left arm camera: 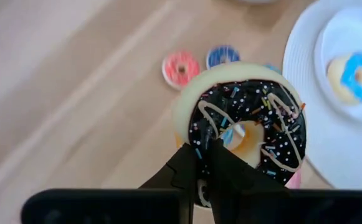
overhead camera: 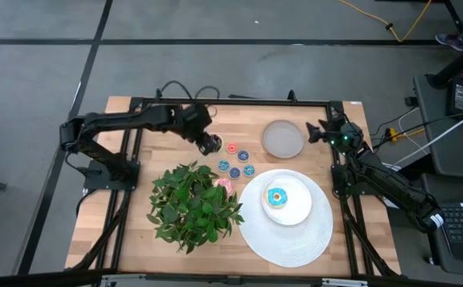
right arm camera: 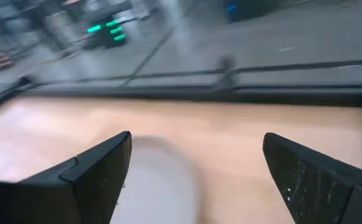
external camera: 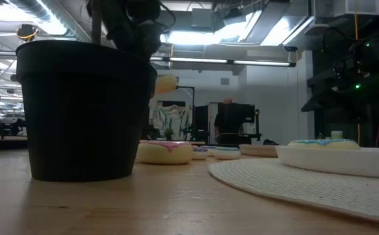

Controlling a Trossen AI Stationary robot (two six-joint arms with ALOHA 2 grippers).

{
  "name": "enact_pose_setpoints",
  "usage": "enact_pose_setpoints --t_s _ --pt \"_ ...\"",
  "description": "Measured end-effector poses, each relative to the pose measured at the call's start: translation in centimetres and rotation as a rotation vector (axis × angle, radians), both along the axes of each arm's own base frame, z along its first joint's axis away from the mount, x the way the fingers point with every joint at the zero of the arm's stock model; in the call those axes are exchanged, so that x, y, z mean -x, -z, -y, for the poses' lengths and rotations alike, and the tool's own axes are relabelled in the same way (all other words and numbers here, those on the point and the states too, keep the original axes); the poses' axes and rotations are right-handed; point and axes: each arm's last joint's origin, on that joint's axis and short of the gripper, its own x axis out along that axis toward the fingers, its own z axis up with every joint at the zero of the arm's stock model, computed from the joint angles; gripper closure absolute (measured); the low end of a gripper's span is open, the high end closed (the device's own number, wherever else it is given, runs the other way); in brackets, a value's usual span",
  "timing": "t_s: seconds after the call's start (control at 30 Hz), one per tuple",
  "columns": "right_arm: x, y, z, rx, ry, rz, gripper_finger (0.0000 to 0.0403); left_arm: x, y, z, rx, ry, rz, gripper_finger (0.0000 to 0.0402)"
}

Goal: Pick & Place donuts
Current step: Put the large black donut onto the white plate

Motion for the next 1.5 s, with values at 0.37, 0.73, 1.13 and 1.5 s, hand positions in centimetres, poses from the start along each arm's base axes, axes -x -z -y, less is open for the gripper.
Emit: enact_pose_setpoints --t_s 0.37,0.73,1.13,1.5 --pt "-0.4 -3.2 -0.1 -0.056 -0.137 0.048 0.0040 0.3 -4.8 -2.2 -0.059 -0.038 0.073 0.0380" --pt "0.7 -13.9 -1.1 0.060 -0.045 -0.032 0.0040 0.2 -7.1 -3.7 -0.080 -0.133 0.135 0.0380" --pt "1.1 -23.7 -1.6 -0.252 0.056 0.043 0.0040 -3.9 -8.4 -5.8 -0.072 -0.081 0.115 0.0380" --pt "-1.7 -28.0 1.3 -0.549 -0.050 0.085 0.0040 -6.7 -10.1 -6.7 -0.058 -0.026 0.110 0.0380"
